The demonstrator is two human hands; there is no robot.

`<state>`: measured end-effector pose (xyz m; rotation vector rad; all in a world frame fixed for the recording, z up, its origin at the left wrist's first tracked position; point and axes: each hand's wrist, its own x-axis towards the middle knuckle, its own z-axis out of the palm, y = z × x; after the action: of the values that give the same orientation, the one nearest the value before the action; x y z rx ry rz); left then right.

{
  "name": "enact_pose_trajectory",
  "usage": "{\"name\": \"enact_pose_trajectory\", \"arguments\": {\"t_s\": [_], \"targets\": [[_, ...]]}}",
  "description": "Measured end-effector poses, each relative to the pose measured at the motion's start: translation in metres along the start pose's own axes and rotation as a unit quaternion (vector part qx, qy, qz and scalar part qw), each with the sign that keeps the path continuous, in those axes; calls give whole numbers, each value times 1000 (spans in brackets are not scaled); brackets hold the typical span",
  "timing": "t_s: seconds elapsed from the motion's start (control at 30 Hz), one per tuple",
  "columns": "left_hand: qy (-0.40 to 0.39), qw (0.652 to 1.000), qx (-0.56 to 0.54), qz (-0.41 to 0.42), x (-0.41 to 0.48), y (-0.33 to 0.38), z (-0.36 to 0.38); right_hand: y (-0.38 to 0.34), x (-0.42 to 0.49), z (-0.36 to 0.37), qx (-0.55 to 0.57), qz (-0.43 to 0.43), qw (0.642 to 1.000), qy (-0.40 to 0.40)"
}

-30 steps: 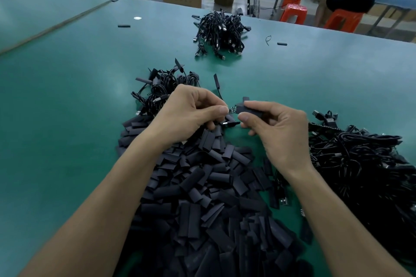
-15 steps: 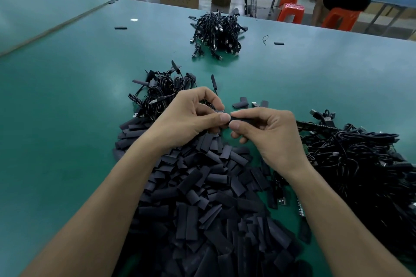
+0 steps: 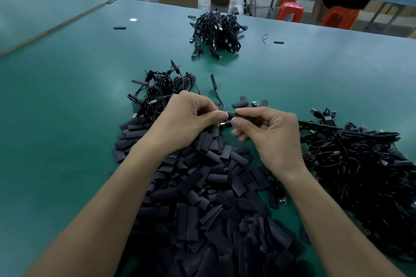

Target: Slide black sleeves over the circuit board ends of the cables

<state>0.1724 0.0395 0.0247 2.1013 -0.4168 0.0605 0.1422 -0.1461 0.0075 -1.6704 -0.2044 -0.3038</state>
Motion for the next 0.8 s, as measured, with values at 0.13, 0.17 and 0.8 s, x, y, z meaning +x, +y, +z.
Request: {"name": "enact_pose_trajectory", "arguments": {"t_s": [0.13,0.17,0.8], "targets": [[-27,999,-16,9,-1,2,1,1,1,1,-1,0,1000,-24],[-34,999,-21,12,-1,1,1,1,1,1,2,1,1000,-24],[-31,998,-39,24,-1,4,6,9,-14,19,56,-5,987,151]]}}
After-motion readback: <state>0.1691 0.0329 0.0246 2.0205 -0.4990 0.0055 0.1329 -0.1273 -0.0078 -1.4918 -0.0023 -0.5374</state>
